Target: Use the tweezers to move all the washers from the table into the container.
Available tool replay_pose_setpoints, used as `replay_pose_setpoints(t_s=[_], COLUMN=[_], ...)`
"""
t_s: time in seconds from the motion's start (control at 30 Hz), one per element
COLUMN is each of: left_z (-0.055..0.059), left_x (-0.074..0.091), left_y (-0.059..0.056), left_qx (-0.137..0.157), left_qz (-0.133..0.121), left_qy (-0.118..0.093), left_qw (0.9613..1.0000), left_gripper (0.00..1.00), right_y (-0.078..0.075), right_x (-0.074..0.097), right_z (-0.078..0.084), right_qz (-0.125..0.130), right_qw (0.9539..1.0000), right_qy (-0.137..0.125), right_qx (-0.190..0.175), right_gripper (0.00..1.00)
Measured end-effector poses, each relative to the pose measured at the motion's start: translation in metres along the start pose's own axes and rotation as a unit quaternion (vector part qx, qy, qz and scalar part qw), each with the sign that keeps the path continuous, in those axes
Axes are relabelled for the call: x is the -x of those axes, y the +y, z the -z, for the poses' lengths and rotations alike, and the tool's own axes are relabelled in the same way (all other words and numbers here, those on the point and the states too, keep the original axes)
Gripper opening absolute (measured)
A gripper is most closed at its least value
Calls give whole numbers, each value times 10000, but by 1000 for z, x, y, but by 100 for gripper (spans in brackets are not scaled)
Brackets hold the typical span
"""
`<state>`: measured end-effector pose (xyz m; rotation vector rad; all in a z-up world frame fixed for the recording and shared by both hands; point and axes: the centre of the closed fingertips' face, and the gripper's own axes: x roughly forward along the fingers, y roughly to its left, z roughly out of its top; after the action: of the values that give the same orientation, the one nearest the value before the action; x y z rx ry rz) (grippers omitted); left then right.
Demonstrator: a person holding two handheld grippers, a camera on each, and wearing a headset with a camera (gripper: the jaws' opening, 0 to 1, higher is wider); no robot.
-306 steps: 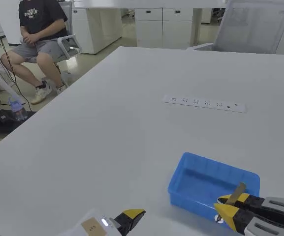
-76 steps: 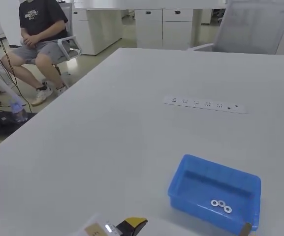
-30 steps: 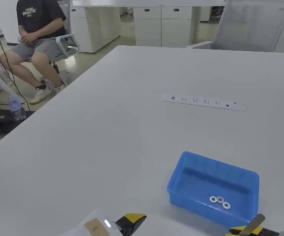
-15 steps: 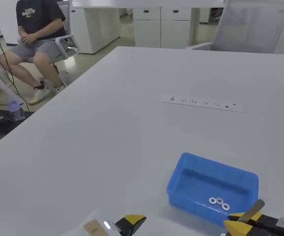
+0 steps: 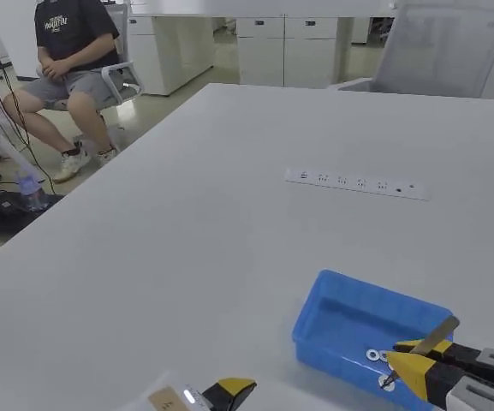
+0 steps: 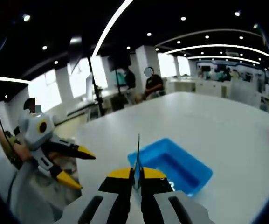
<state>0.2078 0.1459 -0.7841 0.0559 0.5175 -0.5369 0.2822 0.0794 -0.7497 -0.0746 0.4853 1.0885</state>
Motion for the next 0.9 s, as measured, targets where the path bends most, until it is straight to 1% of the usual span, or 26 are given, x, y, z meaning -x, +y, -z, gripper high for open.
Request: replay_pose_setpoints(t_s=[0.17, 0.37, 0.47, 0.57, 0.9], left_z=[0, 0, 1, 1, 1], left_x=[0, 0, 0, 0, 0], left_y=[-1, -1, 1, 1, 0], left_qx=[-5, 4, 8, 10, 0], left_qz=[6, -4, -15, -11, -13], left_qy=[8, 8, 7, 8, 38], left_qw=[10000, 10000, 10000, 10000, 10000], left_gripper=[53, 53, 53, 53, 52], right_y=[-1, -10, -17, -25, -37], right_x=[-5, -13, -17, -22, -36], right_z=[-7, -11, -11, -10, -5], right_qz=[18, 30, 77, 112, 131], right_qw=[10000, 10000, 9999, 9999, 9997], right_qy=[-58, -40, 1, 30, 182], right_qx=[14, 58, 91, 41, 62], right_gripper=[3, 3, 3, 3, 3])
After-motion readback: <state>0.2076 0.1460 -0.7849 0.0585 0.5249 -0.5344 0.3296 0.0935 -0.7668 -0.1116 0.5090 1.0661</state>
